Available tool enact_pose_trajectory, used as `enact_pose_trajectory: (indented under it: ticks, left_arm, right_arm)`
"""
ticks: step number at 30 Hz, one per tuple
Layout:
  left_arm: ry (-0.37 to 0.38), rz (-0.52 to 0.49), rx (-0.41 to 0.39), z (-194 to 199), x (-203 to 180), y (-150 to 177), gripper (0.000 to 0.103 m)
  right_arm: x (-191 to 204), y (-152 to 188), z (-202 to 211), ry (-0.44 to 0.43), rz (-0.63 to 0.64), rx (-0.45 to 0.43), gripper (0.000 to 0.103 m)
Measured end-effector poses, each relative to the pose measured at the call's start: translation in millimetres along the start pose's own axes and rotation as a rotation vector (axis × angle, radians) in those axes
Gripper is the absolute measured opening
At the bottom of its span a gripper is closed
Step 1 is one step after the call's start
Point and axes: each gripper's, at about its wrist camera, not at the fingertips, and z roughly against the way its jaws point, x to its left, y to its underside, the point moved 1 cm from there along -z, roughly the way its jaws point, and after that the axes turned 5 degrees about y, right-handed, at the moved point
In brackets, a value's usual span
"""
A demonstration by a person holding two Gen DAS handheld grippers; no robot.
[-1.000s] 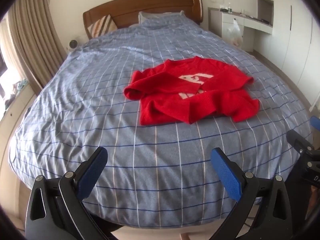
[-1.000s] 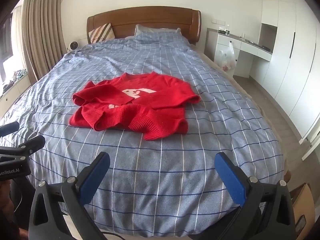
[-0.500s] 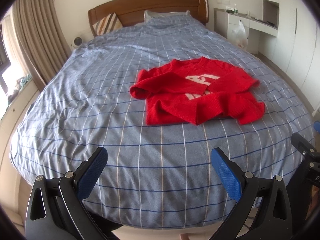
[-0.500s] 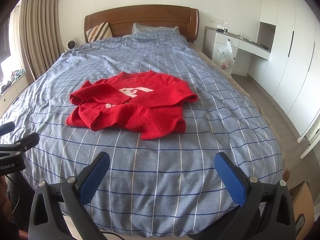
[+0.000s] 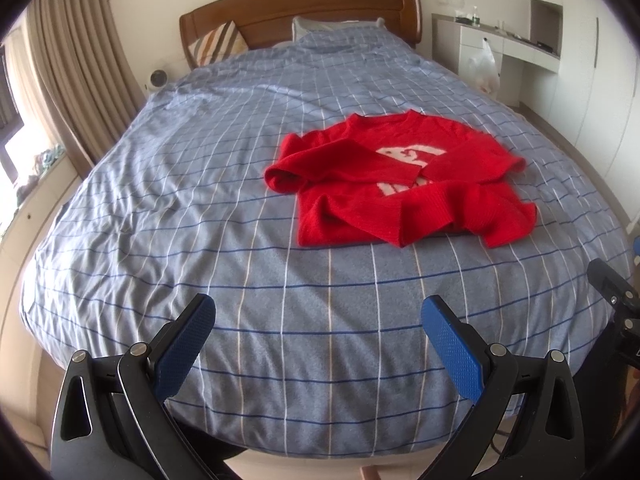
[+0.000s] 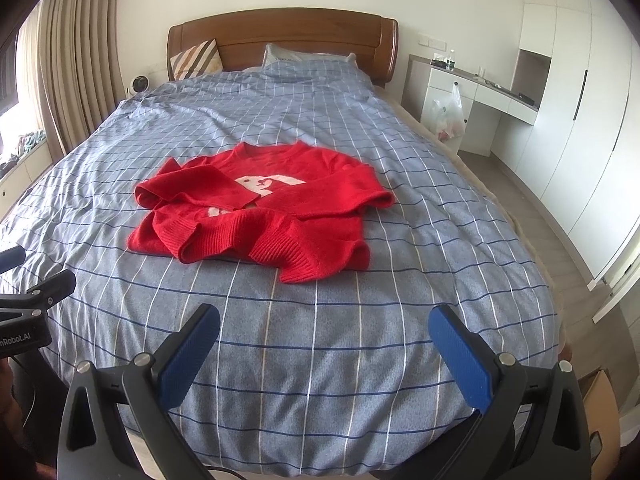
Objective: Fold small clothes
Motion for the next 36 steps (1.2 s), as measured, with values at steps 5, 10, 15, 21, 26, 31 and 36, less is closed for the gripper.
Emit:
enact_pose_trajectory:
  ticks: [5,10,15,21,26,31,36]
  left_arm:
    - [-0.006,-0.001,0.004,-0.8,1.4,0.0,0.103]
    - [-0.01,-0.005,0.003,-0.4,1.4,0.2,0.103]
    - [-0.016,-0.01,0.0,1.5,1.7,0.2,0.103]
    - [-0.028,-0.016,0.003,2.6,1.4,-0.4,0.103]
    - [-0.039,-0.016,0.002,3.9,2.7,0.6,0.103]
    - [-0.043,-0.021,0.002,3.9,2.2,2.4,0.103]
    - [-0.038,-0.016,0.001,2.0,3.8,3.2,0.103]
  right_arm:
    - [1.5,-0.5,-0.1,0.007,0.01,0.001,0.103]
    - [1.4,-0.5,0.0,0.011,0.014,0.003,0.103]
    - [1.8,-1.4,-0.2,0.012,0.015,0.003,0.103]
    - [-0.2,-1.4,1.7,0.009,0.012,0.001,0.103]
    - [-0.4,-0.1,2.3,0.006,0.011,0.005,0.103]
    - [-0.5,-0.1,2.5,0.005,0.01,0.005,0.103]
    - [1.5,3.7,2.4,-0.004,0.006,0.003,0.103]
